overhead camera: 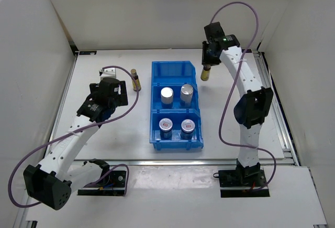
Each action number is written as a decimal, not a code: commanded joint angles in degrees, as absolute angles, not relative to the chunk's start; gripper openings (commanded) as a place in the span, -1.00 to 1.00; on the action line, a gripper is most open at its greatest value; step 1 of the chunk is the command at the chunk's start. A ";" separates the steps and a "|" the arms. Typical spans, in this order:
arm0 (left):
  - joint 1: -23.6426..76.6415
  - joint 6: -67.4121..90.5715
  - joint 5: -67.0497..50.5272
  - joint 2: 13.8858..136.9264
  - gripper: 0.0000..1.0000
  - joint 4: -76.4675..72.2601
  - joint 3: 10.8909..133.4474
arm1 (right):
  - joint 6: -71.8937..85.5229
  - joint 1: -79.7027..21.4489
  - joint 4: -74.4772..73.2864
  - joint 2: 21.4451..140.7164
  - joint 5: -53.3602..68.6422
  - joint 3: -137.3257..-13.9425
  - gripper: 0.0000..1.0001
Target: Organize the condiment bottles
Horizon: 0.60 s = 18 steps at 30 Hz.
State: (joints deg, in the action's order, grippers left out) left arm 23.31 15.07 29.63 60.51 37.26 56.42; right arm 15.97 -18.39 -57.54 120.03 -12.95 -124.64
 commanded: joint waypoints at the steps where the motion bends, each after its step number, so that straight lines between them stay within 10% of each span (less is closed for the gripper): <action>1: 22.94 15.12 29.62 60.47 1.00 36.56 58.54 | 14.50 -24.07 -55.63 115.13 -15.56 -132.08 -0.99; 18: 22.94 15.12 29.62 61.00 1.00 36.56 58.54 | 13.45 -27.77 -53.71 128.94 -9.32 -138.52 -0.99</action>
